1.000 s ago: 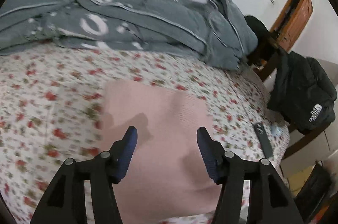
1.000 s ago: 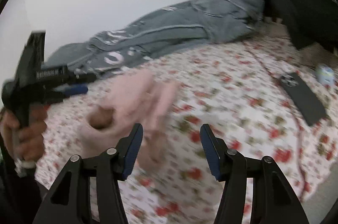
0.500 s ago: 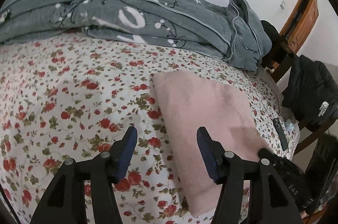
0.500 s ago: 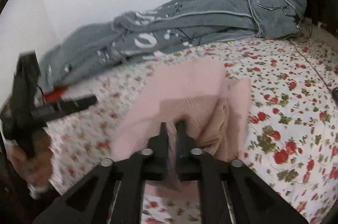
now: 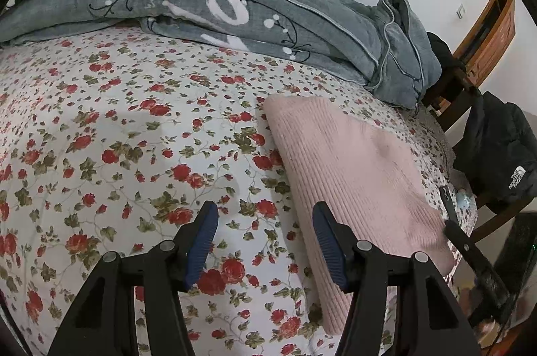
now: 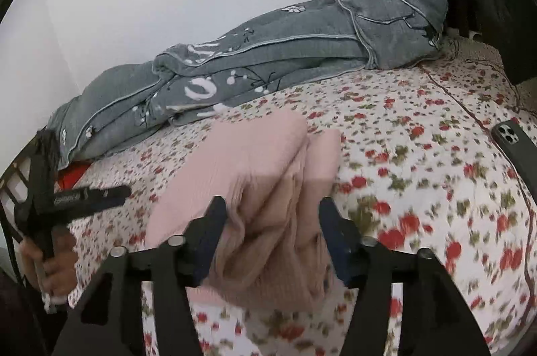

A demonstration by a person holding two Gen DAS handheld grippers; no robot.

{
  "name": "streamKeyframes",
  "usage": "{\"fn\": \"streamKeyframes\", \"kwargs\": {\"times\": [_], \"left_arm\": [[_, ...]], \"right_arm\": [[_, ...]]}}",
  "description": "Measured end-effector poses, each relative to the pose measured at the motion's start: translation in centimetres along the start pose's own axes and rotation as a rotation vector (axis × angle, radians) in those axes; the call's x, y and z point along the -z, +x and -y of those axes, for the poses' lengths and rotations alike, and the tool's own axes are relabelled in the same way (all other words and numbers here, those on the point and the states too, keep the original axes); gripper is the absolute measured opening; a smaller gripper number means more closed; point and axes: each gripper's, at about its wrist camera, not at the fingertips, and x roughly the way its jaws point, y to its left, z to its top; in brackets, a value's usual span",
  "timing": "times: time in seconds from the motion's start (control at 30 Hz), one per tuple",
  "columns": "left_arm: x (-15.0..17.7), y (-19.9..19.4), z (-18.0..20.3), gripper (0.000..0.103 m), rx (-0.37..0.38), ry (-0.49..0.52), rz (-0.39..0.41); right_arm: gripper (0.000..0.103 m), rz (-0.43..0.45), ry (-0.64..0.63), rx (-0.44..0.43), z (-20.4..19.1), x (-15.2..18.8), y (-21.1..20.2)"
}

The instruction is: Fold small clothes

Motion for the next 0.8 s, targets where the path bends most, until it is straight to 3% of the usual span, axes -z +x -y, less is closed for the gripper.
{"fn": "streamKeyframes", "kwargs": {"times": [0.1, 0.2, 0.23, 0.27, 0.3, 0.37, 0.47, 0.53, 0.6, 0.7, 0.8], "left_arm": [[-0.1, -0.2, 0.3, 0.056, -0.007, 0.010, 0.002], [-0.3, -0.2, 0.7, 0.056, -0.017, 0.022, 0.000], [-0.3, -0.2, 0.8, 0.056, -0.021, 0.027, -0.002], [-0.3, -0.2, 0.9, 0.056, -0.024, 0.031, -0.002], [-0.3, -0.2, 1.0, 0.056, -0.027, 0.035, -0.003], [-0.2, -0.1, 1.3, 0.056, -0.028, 0.043, -0.006], [0.1, 0.2, 1.8, 0.056, -0.020, 0.052, -0.017], [0.6, 0.3, 2.1, 0.056, -0.010, 0.063, -0.024], [1.0, 0.4, 2.6, 0.056, -0.004, 0.071, -0.031], [1.9, 0.3, 3.3, 0.056, 0.009, 0.090, -0.042], [3.4, -0.1, 4.1, 0.058, 0.030, 0.123, -0.046]], "right_arm": [[0.060, -0.048, 0.041, -0.036, -0.3, -0.7, 2.3], [0.060, -0.119, 0.028, 0.016, -1.0, -0.6, 5.2], [0.054, -0.124, 0.019, 0.041, -1.1, -0.6, 5.7], [0.034, -0.105, 0.012, 0.027, -1.0, -0.5, 5.4], [0.027, -0.086, 0.006, 0.006, -1.0, -0.6, 5.0], [0.023, -0.016, 0.005, -0.061, -0.5, -0.8, 3.0], [0.023, 0.058, 0.046, -0.076, 0.9, -0.4, 1.0], [0.023, 0.032, 0.084, -0.045, 2.5, 0.6, 1.8], [0.030, -0.036, 0.112, -0.046, 3.8, 1.6, 3.3], [0.046, -0.041, 0.119, -0.039, 4.2, 1.4, 2.3], [0.049, -0.004, 0.076, -0.011, 3.3, 0.9, -0.2]]}}
